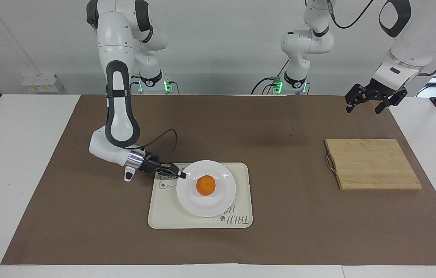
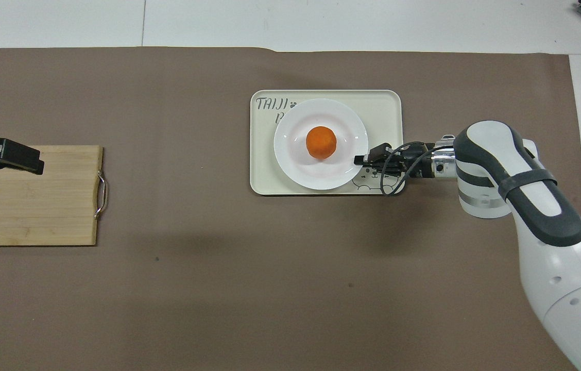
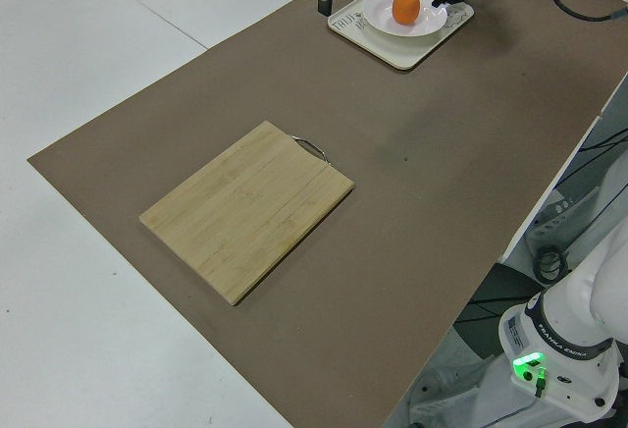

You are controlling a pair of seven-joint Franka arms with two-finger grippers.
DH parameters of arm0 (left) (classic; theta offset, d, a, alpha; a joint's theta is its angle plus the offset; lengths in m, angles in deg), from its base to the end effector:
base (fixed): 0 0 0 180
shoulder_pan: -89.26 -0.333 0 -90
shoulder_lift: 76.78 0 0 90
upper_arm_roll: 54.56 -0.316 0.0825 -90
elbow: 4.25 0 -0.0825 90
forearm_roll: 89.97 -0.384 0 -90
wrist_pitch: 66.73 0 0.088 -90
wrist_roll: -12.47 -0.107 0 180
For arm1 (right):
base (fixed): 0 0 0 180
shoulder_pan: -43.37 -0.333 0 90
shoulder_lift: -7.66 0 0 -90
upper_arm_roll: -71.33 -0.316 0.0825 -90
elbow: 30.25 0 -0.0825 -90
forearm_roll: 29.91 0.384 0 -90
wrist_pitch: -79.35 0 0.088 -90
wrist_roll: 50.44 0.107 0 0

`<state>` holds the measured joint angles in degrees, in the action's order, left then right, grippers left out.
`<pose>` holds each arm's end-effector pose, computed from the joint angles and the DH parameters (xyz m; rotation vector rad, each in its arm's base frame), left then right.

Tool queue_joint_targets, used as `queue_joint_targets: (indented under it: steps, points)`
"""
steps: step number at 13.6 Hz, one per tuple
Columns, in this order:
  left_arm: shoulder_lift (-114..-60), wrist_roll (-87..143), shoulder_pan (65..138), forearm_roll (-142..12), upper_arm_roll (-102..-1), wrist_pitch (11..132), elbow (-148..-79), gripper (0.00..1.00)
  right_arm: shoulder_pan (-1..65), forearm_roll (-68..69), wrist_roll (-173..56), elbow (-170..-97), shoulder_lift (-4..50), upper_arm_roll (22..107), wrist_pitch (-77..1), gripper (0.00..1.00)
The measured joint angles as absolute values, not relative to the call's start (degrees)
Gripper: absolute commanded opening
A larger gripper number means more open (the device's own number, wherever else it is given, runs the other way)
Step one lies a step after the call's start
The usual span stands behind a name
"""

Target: Place orange and plate with both arms

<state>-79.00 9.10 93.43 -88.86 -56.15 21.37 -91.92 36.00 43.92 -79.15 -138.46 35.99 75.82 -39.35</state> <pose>0.5624 -0.0278 0.6191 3.1185 -0.1626 -0.0486 0.6208 0.0835 0.2458 -2.1253 0.3256 0.0314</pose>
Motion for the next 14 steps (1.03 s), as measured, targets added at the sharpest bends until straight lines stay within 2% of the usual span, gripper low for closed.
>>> queue_joint_targets:
  steps: [4, 9, 14]
  points:
    - [-79.00, 9.10, 93.43, -88.86, -56.15, 21.37, -91.92, 1.00, 36.32, 41.59, -77.72, -138.20, 35.17, 76.19, -39.33, 1.00]
    - [-79.00, 9.10, 93.43, -88.86, -56.15, 21.37, -91.92, 1.00, 36.33, 30.22, -68.83, -136.26, 31.19, 76.48, -39.32, 1.00]
    - [-79.00, 9.10, 93.43, -88.86, -56.15, 21.37, -91.92, 1.00, 36.45, 9.60, -61.01, -135.44, 26.22, 77.53, -39.33, 1.00]
